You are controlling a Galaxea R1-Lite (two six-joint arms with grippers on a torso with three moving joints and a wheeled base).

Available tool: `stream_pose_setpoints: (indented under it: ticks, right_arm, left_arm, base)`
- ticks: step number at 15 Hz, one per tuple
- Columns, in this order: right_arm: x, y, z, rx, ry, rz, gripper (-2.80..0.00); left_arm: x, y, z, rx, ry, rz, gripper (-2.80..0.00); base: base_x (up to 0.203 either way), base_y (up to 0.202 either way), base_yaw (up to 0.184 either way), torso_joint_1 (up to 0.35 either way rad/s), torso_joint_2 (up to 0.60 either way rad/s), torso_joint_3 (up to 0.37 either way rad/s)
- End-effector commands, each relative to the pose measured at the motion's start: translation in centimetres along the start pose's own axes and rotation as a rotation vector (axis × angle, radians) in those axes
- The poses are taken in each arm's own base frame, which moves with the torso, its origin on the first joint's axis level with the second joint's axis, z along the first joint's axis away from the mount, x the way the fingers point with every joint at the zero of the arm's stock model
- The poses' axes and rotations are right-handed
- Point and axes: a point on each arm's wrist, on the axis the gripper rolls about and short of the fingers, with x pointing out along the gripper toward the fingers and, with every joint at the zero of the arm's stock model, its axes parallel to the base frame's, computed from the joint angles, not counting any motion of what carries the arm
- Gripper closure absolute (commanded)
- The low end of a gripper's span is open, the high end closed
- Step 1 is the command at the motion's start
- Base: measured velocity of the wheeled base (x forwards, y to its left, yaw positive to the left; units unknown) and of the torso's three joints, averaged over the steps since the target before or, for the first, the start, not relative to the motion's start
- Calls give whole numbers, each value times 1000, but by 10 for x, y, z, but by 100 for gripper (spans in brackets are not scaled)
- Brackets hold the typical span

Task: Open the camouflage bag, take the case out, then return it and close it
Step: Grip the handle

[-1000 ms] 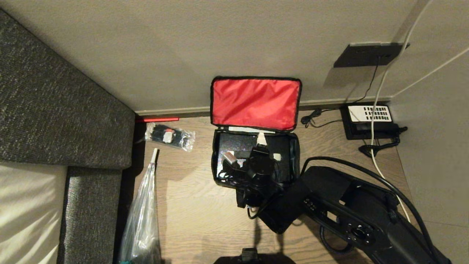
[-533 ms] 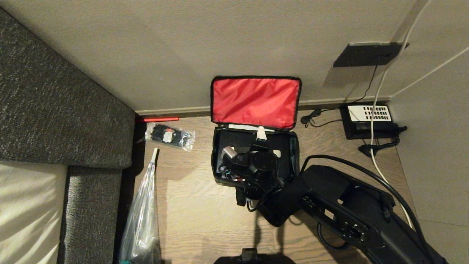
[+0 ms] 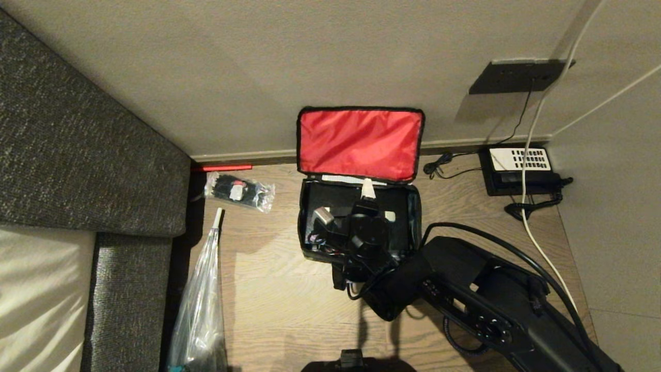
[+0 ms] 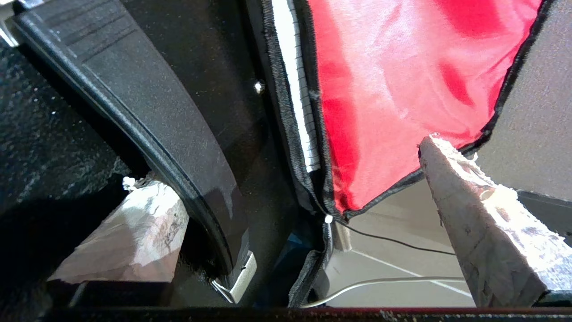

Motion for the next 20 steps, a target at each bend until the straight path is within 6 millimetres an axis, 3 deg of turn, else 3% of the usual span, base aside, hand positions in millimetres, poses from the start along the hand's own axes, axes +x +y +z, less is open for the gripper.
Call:
stream_pose_setpoints:
  ticks: [1, 6, 7, 20]
  right_arm:
    - [2, 4, -1, -8, 7, -9, -280]
    - [3, 5, -3, -21, 8, -3, -280]
    - [3, 5, -3, -24, 9, 0, 0]
    - [3, -2, 3, 27, 6, -47, 0]
  left_arm:
    - [0, 0, 0, 0, -1, 1, 0]
    - [0, 0, 0, 0, -1, 1, 0]
    - [0, 0, 0, 0, 0, 1, 0]
    - [0, 0, 0, 2, 1, 1, 0]
  base:
    - [0, 0, 0, 0, 0, 0]
    - [0, 0, 0, 0, 0, 0]
    - [0, 0, 0, 0, 0, 0]
    - [0, 0, 0, 0, 0, 0]
